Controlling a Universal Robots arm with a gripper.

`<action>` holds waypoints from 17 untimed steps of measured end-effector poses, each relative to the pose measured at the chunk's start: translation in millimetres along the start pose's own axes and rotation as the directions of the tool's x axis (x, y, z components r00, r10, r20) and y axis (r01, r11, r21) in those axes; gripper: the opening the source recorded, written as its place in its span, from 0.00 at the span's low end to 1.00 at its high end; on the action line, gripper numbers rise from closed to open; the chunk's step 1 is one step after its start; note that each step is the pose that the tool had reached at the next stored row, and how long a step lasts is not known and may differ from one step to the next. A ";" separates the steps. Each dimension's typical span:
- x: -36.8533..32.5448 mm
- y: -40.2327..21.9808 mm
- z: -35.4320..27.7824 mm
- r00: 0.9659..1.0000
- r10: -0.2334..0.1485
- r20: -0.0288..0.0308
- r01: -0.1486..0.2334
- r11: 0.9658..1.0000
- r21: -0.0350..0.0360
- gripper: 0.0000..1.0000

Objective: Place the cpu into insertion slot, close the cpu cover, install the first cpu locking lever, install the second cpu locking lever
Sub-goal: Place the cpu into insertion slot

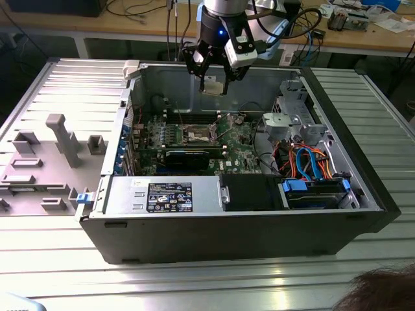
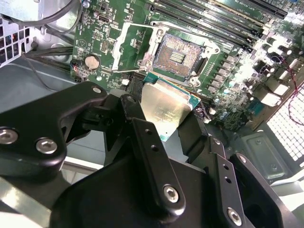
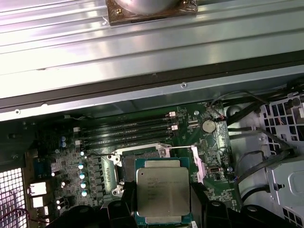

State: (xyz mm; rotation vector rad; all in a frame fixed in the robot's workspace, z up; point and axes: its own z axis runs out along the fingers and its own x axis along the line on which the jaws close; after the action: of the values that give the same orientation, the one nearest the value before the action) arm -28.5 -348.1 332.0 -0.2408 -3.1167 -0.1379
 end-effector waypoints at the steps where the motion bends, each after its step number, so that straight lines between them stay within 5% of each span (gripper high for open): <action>1: 0.0 0.0 0.0 1.000 0.001 0.000 -0.001 1.000 0.000 0.55; 17: 0.0 0.0 0.1 1.000 0.017 0.002 -0.017 1.000 0.000 0.55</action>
State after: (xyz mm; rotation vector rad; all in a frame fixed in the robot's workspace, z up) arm -28.5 -348.1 331.9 -0.2680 -3.1153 -0.1382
